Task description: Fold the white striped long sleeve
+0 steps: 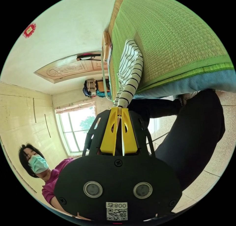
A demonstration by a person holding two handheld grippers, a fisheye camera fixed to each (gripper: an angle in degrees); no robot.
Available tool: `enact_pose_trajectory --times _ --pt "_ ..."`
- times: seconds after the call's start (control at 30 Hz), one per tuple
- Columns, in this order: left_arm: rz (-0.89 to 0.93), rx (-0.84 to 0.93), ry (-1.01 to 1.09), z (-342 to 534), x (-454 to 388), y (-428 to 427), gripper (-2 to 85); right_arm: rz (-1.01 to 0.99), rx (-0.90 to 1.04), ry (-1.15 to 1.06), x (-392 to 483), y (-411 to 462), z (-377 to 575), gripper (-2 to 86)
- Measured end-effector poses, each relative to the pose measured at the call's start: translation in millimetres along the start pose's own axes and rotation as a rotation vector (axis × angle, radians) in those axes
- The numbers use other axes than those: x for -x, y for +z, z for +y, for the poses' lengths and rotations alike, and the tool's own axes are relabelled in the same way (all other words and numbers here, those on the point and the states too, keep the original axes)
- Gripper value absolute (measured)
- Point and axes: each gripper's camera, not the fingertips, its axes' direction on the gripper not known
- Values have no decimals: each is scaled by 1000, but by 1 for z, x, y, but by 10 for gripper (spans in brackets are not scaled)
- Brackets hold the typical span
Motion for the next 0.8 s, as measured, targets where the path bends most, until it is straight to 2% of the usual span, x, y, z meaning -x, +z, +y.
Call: enact_pose_trajectory --times 0.4,0.57,0.8 --pt "-91 15 39 25 -4 26 56 -15 -15 7 17 5 0 18" --pt "-164 42 52 29 -13 43 39 -11 -19 -1 33 5 -4 18" --pt "-126 44 73 45 -24 59 26 -27 -32 -13 57 -1 -2 16"
